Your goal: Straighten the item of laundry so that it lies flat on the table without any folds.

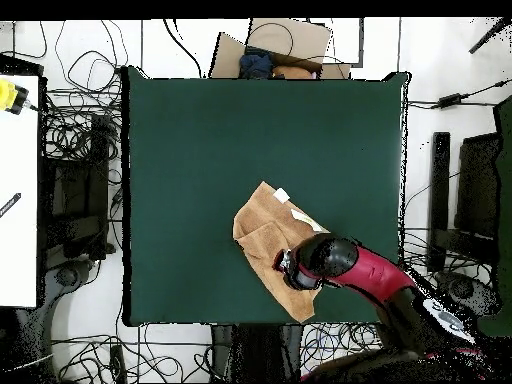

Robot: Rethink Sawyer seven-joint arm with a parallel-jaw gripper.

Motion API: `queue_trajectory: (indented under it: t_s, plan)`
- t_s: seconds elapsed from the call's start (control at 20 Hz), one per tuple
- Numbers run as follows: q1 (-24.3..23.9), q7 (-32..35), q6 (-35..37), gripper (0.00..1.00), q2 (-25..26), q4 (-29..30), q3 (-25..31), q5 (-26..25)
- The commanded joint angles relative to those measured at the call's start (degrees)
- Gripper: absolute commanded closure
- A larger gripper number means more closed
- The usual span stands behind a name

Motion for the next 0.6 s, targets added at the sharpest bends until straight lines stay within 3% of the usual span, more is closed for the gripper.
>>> queue_trajectory:
  t_s: [0.05, 0.6]
  plan:
    - [-1.23, -7.82, -6.09, 0.00, 2.24, 3.62, 9.52, -5.71]
    - [-2.50, -9.63, -2.21, 0.00, 1.89, 2.01, 13.61, -13.92]
